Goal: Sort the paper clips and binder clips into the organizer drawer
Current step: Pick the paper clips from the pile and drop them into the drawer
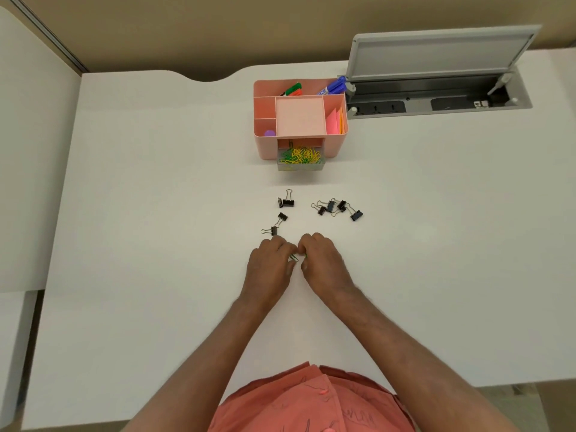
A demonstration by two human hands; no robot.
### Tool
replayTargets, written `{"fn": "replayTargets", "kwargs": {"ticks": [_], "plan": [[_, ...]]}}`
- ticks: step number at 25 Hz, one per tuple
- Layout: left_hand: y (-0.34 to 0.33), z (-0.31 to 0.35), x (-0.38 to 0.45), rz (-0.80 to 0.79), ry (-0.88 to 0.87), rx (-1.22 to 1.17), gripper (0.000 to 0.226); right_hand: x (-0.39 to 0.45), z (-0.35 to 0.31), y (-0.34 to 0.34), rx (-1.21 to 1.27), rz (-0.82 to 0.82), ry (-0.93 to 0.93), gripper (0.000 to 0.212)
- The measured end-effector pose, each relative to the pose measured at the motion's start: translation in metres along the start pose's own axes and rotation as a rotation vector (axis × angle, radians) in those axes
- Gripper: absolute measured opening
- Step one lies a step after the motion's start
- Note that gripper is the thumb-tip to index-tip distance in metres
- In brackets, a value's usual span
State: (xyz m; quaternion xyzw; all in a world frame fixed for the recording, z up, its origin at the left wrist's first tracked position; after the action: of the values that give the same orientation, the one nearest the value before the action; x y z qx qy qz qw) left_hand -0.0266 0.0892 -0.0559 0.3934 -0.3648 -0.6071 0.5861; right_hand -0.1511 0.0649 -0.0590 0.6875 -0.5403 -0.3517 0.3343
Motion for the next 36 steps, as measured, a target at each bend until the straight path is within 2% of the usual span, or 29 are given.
{"fn": "replayTargets", "kwargs": {"ticks": [2,7,13,15,17,20,22,25,29,32,34,36], "plan": [[-0.002,0.005,0.007,-0.036,0.001,0.001,0.013,0.000,0.003,0.002,-0.075,0.034,0.015,0.037],[-0.006,0.007,0.015,-0.107,0.040,-0.008,0.008,-0.001,0.010,0.013,-0.217,0.158,0.098,0.038],[-0.006,0.010,0.019,-0.154,0.064,-0.016,0.011,0.008,0.020,0.015,-0.096,0.042,-0.013,0.032],[-0.007,0.007,0.021,-0.140,0.122,-0.080,0.013,0.008,0.023,0.016,-0.046,0.039,-0.019,0.032],[-0.008,0.002,0.020,-0.114,0.285,-0.261,0.013,0.005,0.028,0.018,0.099,0.030,-0.104,0.029],[-0.009,0.002,0.014,-0.090,0.617,-0.741,0.013,-0.004,0.041,0.022,0.547,0.031,-0.481,0.023],[-0.008,0.012,0.009,-0.097,0.686,-0.963,0.010,-0.011,0.045,0.022,0.839,0.021,-0.686,0.018],[-0.008,0.028,0.008,-0.105,0.604,-0.951,0.008,-0.018,0.047,0.018,1.105,-0.045,-0.833,0.014],[-0.010,0.035,0.014,-0.100,0.499,-0.826,0.011,-0.018,0.049,0.018,1.220,-0.058,-0.923,0.024],[-0.008,0.030,0.017,-0.066,0.414,-0.678,0.015,-0.018,0.050,0.024,1.220,-0.017,-0.938,0.026],[-0.007,0.030,0.020,-0.046,0.237,-0.447,0.022,-0.018,0.056,0.028,1.120,0.043,-0.922,0.026],[-0.012,0.033,0.021,-0.097,0.043,-0.247,0.029,-0.017,0.062,0.028,1.035,0.070,-0.904,0.025]]}}
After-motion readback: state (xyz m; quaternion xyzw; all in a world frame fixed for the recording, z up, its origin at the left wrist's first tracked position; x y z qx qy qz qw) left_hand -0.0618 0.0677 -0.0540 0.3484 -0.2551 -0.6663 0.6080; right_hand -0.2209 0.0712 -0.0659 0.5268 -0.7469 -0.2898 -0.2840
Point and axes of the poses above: each hand's wrist, its own x-axis towards the middle knuckle, its own y-axis out of the back of the hand, z = x × y, the point moved 5 cm from there along x, towards the middle knuckle, and after that the axes turned 12 degrees about z, right-handed, at the moved point
